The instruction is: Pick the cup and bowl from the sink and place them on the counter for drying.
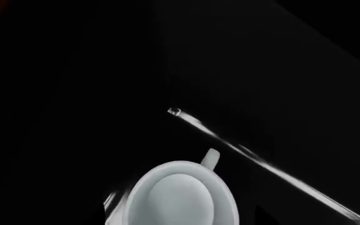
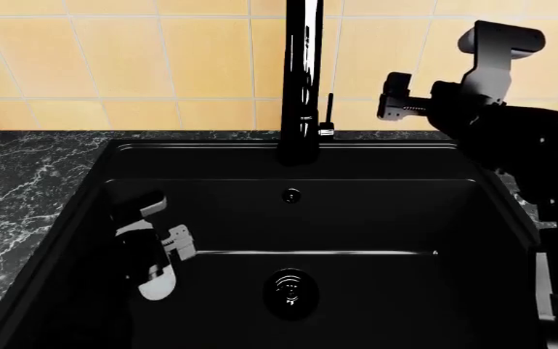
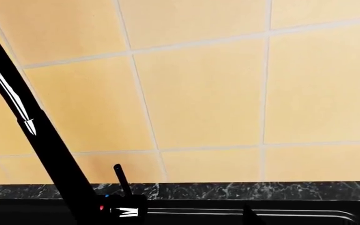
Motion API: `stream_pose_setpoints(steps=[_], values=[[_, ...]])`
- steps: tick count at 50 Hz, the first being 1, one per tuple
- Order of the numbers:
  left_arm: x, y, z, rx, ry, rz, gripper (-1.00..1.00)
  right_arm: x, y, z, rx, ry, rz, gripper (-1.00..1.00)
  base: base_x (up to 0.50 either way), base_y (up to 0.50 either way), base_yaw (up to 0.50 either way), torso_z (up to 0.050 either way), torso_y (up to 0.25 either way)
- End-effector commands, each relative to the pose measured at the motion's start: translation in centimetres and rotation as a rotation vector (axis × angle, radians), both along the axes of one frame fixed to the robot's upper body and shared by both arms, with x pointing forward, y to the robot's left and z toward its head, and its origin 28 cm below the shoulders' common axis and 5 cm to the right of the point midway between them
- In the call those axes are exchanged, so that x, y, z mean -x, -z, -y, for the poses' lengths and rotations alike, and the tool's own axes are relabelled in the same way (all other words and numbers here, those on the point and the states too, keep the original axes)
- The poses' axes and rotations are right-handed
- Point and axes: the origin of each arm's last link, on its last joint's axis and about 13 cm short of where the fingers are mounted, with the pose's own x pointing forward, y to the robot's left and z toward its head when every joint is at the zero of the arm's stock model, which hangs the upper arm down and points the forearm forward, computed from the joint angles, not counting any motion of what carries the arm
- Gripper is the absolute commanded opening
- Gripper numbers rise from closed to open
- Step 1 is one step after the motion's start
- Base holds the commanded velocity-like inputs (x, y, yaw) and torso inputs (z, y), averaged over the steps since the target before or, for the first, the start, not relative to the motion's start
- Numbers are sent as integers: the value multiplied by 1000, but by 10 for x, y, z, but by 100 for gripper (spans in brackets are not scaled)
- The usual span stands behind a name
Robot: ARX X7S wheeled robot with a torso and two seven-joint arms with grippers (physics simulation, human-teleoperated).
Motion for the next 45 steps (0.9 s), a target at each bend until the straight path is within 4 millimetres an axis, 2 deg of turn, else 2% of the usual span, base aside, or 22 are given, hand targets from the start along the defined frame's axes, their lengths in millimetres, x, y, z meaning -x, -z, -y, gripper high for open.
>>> stream_pose_setpoints(steps=[1,24,45], values=[[2,11,4,39,23,-12,100,-1,2,-3,-9,-12,-3,100,0,0,0,0,0],[9,20,-3,65,-4,-40,100,0,7,-5,-23,-23,-17,100,0,0,0,0,0],[8,19,9,88,59,-38,100,-1,10,-5,-24,-21,-25,100,0,0,0,0,0]])
